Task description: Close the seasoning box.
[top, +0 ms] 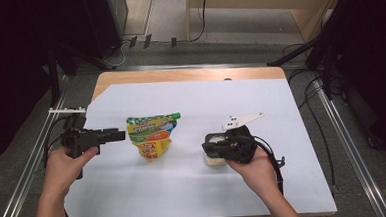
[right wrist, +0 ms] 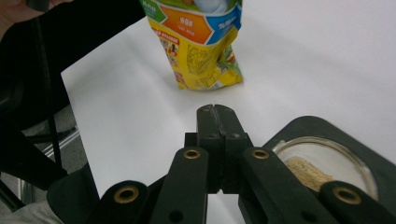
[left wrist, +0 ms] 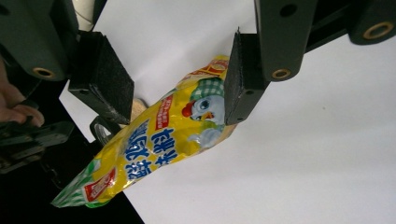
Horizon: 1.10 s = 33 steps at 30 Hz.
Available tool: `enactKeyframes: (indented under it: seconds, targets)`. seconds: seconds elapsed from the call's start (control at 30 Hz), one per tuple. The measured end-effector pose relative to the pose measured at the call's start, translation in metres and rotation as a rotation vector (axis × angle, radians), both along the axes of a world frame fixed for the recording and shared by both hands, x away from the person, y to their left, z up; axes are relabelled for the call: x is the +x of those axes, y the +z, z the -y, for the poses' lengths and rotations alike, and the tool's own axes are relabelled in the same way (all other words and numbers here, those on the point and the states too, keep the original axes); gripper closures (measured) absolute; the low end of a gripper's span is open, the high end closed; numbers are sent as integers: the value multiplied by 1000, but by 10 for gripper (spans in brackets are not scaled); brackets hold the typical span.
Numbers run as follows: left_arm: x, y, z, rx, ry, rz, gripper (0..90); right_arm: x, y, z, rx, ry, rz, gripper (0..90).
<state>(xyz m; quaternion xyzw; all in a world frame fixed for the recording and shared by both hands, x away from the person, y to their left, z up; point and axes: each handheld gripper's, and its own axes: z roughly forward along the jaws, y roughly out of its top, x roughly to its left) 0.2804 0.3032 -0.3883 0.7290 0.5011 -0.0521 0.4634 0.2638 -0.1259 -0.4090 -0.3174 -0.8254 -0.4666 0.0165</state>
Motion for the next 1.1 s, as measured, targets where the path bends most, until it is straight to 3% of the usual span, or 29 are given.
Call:
enactKeyframes:
  seconds: [0.13,0.37,0.47,0.77,1.1]
  targets:
    - [0,-2,-3,29,19,15,448,3,7,9,12,-15,-1,900]
    - [3,-8,-7,45,29,4,443,9,15,27,17,-40,-5,900]
    - [3,-13,-9,83,37,38,449,11,19,34,22,-49,5,900]
    - [6,-24,-15,79,53,18,423,17,28,55,6,-106,34,900]
    - [7,-27,-11,88,41,18,413,21,36,89,32,-201,49,900]
